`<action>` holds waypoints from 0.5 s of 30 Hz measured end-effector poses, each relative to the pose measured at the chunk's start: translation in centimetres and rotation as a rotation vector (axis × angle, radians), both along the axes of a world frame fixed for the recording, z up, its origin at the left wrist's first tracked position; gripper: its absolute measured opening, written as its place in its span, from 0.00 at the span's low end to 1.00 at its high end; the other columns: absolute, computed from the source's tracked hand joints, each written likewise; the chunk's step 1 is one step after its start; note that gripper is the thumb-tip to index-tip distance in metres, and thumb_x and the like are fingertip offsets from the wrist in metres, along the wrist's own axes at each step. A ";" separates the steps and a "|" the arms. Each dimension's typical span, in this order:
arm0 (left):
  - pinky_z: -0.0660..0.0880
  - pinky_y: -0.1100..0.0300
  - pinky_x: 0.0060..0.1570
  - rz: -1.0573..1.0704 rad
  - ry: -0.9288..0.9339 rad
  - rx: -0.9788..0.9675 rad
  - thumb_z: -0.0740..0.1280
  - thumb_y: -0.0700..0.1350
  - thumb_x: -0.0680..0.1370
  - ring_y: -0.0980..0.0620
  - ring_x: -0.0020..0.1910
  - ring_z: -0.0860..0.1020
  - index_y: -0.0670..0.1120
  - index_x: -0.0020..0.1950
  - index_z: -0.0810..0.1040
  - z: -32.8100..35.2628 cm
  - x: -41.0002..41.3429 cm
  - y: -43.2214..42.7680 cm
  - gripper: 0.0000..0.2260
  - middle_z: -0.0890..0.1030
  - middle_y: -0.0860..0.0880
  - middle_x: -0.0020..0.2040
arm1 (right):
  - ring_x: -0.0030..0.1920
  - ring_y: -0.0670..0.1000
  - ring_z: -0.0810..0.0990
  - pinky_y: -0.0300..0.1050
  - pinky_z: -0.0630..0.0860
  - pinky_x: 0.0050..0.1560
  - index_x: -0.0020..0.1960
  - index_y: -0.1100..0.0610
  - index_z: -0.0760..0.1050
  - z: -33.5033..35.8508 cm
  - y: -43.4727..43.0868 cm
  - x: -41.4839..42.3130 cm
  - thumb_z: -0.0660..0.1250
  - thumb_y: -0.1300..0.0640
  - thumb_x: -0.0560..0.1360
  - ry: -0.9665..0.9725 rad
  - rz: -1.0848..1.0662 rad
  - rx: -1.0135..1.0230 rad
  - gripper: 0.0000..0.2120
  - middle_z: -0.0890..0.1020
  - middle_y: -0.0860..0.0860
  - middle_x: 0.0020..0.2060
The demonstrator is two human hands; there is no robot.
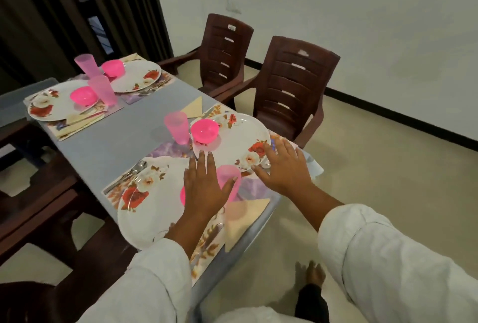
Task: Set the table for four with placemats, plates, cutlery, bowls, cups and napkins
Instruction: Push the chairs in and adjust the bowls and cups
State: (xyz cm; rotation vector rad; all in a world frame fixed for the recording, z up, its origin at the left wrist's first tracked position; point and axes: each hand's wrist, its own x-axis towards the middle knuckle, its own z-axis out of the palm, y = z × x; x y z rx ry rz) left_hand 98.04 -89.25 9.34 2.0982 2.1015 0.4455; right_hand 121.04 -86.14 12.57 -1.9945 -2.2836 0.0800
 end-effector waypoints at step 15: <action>0.45 0.42 0.77 0.364 0.108 -0.032 0.49 0.74 0.76 0.40 0.82 0.48 0.47 0.83 0.52 1.9 13.0 11.2 0.44 0.51 0.45 0.83 | 0.81 0.59 0.51 0.64 0.53 0.77 0.81 0.47 0.55 -1.2 19.4 11.6 0.45 0.25 0.77 -0.007 0.337 -0.114 0.40 0.54 0.54 0.82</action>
